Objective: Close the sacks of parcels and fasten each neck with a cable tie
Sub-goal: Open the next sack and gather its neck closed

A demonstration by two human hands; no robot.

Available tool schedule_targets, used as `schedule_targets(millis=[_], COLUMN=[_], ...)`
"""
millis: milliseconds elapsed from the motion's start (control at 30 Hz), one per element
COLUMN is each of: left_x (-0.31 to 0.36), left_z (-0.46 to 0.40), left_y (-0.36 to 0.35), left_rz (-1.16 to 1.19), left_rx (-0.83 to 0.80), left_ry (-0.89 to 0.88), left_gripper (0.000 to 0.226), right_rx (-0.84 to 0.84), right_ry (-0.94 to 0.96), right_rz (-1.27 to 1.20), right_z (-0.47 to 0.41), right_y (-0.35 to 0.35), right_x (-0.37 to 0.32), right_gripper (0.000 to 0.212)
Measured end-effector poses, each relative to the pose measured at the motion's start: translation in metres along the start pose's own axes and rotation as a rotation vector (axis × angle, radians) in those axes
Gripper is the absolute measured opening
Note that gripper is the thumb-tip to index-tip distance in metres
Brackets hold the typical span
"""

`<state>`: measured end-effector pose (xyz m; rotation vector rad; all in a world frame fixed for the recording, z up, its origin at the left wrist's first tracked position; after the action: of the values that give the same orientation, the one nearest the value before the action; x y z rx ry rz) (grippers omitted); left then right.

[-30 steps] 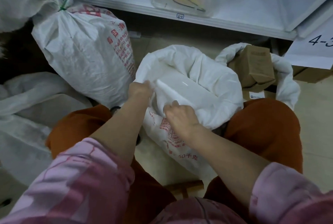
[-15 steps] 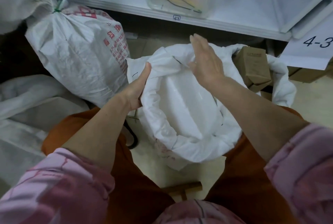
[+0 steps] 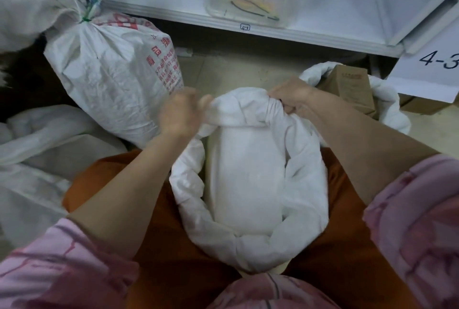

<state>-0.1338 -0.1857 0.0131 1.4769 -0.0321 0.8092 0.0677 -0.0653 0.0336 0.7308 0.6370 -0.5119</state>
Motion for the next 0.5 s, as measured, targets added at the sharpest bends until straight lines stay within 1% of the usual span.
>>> schedule_targets(millis=[33, 100, 133, 200, 233, 300, 333, 367, 400, 467, 500], left_x=[0.015, 0.035, 0.036, 0.036, 0.039, 0.048, 0.051, 0.052, 0.052, 0.048, 0.047], left_z=[0.005, 0.013, 0.013, 0.009, 0.006, 0.003, 0.0, -0.005, -0.009, -0.013, -0.014], left_y=[-0.006, -0.018, -0.024, -0.025, -0.023, -0.017, -0.015, -0.011, -0.007, 0.002, 0.007], left_rz=[0.005, -0.014, -0.015, 0.015, 0.044, 0.167, 0.245, 0.283, 0.303, 0.38, 0.429], left_rx=[-0.038, -0.114, -0.125, -0.144, -0.178, -0.313, -0.371, -0.409, -0.433, -0.46, -0.479], left_ry=[-0.104, -0.206, -0.22, -0.219, -0.229, -0.212, -0.165, -0.094, -0.01, 0.167, 0.232], left_gripper=[0.048, 0.059, 0.054, 0.038, 0.039, 0.043, 0.041, 0.038, 0.039, 0.046, 0.046], right_rx=[-0.035, -0.118, -0.16, -0.23, -0.25, -0.235, -0.183, -0.102, 0.004, 0.225, 0.283], right_ry=[-0.004, -0.004, -0.002, -0.017, -0.033, -0.067, -0.075, -0.064, -0.036, 0.102, 0.175], right_rz=[-0.038, -0.157, -0.227, -0.313, -0.338, -0.374, -0.344, -0.235, -0.059, 0.269, 0.372], right_z=[0.002, 0.007, 0.01, 0.016, 0.018, 0.019, 0.019, 0.019, 0.02, 0.027, 0.033], right_y=[0.002, 0.008, 0.012, 0.021, 0.024, 0.028, 0.029, 0.029, 0.029, 0.025, 0.021], right_x=[-0.004, -0.011, -0.012, -0.005, 0.001, 0.009, 0.009, 0.006, 0.002, -0.01, -0.015], right_gripper=[0.025, 0.032, 0.034, 0.036, 0.034, 0.031, 0.03, 0.029, 0.028, 0.028, 0.03])
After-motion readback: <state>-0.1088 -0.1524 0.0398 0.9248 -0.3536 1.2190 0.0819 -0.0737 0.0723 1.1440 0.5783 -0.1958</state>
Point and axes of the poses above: each hand's wrist, its own z-axis away from the middle knuckle, its own y-axis out of the back of the hand, x = y × z, the point moved 2 cm from there along -z, towards the middle knuckle, and after that the axes turned 7 degrees about -x, right-handed, at the moved point
